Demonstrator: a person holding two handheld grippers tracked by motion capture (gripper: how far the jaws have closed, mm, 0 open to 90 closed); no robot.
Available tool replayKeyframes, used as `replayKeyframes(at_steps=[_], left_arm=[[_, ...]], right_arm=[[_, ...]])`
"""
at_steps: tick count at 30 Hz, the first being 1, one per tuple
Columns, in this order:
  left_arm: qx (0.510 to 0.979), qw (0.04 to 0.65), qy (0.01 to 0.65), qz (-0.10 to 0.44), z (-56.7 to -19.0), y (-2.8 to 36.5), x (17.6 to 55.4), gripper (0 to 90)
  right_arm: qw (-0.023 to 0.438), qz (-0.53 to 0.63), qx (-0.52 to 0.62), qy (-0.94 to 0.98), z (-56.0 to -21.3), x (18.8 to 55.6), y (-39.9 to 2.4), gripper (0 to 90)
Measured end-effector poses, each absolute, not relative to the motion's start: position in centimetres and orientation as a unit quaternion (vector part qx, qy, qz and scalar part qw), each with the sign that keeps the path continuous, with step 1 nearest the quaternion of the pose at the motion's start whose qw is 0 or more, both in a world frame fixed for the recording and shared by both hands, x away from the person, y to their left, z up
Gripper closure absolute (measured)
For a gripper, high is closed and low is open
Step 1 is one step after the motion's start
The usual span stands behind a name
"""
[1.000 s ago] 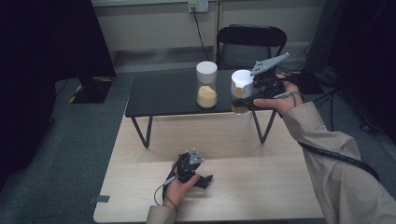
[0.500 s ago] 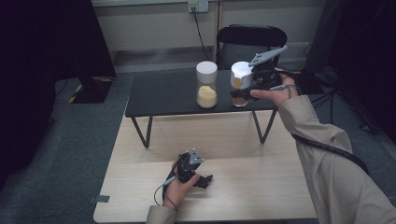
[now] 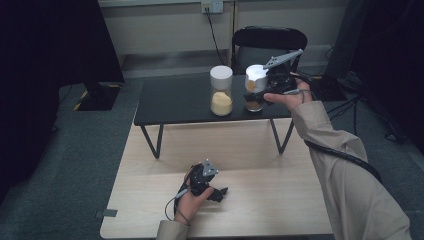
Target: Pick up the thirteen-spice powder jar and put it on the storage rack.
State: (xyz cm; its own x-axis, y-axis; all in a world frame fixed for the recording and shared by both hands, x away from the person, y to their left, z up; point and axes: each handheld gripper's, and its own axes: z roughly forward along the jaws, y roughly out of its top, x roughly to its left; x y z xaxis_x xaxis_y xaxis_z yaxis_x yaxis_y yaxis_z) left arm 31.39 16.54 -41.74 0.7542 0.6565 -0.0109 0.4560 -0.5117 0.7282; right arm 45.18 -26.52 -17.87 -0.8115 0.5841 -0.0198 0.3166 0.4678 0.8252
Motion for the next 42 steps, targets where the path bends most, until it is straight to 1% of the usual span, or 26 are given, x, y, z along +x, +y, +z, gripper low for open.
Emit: replayKeyframes(at_steps=[7,19,21,24,26,29,34,37,42], left_arm=[[0.859,0.373,0.324,0.134,-41.7,16.5,31.4,0.0],[0.859,0.373,0.324,0.134,-41.7,16.5,31.4,0.0],[0.859,0.373,0.324,0.134,-41.7,16.5,31.4,0.0],[0.859,0.373,0.324,0.134,-41.7,16.5,31.4,0.0],[0.859,0.373,0.324,0.134,-41.7,16.5,31.4,0.0],[0.859,0.373,0.324,0.134,-41.7,16.5,31.4,0.0],[0.859,0.373,0.324,0.134,-41.7,16.5,31.4,0.0],[0.859,0.373,0.324,0.134,-41.7,16.5,31.4,0.0],[0.859,0.373,0.324,0.134,-41.7,16.5,31.4,0.0]], right_arm=[[0.143,0.454,0.273,0.836,-18.4,45.4,-26.9,30.6],[0.145,0.458,0.278,0.832,-18.6,45.2,-26.9,29.6],[0.147,0.459,0.28,0.83,-18.7,45.1,-26.8,26.9],[0.147,0.451,0.28,0.835,-18.4,45.0,-26.4,19.7],[0.148,0.45,0.282,0.834,-18.3,44.9,-26.2,12.9],[0.144,0.449,0.293,0.832,-18.3,44.7,-26.0,8.1],[0.157,0.443,0.302,0.83,-18.1,43.9,-25.8,6.1],[0.149,0.446,0.31,0.827,-18.0,43.8,-26.1,5.1],[0.15,0.448,0.317,0.822,-18.1,43.4,-26.3,3.3]])
